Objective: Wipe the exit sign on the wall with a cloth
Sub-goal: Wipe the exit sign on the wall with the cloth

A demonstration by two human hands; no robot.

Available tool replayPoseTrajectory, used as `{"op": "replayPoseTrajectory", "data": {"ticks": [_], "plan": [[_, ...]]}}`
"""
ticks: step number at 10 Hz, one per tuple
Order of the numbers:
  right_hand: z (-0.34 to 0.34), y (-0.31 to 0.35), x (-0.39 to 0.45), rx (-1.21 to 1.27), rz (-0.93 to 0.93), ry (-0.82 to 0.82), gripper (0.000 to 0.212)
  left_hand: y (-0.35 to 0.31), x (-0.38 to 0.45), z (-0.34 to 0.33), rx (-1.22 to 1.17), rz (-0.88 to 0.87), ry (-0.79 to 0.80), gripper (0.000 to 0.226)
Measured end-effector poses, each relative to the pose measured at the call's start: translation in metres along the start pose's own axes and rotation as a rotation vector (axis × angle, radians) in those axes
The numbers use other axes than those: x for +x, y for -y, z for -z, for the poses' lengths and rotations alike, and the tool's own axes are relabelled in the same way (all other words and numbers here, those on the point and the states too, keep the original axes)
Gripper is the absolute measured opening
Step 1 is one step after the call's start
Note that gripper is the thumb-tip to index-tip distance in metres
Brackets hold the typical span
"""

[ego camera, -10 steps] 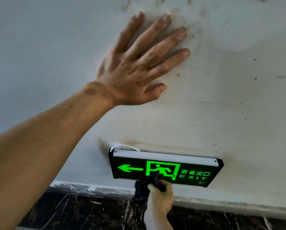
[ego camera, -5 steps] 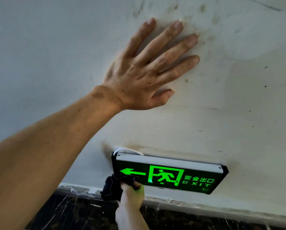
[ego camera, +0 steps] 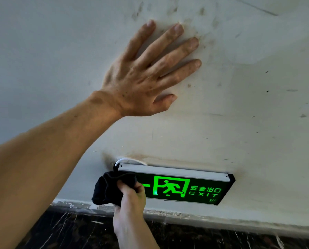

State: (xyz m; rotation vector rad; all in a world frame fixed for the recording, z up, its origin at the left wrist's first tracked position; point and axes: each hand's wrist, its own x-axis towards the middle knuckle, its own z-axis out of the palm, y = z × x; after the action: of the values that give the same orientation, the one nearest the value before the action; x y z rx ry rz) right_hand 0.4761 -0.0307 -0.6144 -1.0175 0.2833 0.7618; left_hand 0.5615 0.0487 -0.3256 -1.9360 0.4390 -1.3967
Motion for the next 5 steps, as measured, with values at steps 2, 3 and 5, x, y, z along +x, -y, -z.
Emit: {"op": "replayPoseTrajectory", "data": {"ticks": [2,3,5], "plan": [[0.001,0.049,-0.064,0.148,0.055,0.051,0.032,0.000,0.000,-0.001,0.021,-0.005,0.003,0.072],[0.012,0.081,-0.096,0.195,0.092,0.027,0.029,0.000,-0.003,0.003,-0.023,0.016,0.046,0.070],[0.050,0.129,-0.140,0.067,0.250,-0.017,0.024,-0.003,0.003,0.028,-0.122,0.044,0.205,0.069]]}}
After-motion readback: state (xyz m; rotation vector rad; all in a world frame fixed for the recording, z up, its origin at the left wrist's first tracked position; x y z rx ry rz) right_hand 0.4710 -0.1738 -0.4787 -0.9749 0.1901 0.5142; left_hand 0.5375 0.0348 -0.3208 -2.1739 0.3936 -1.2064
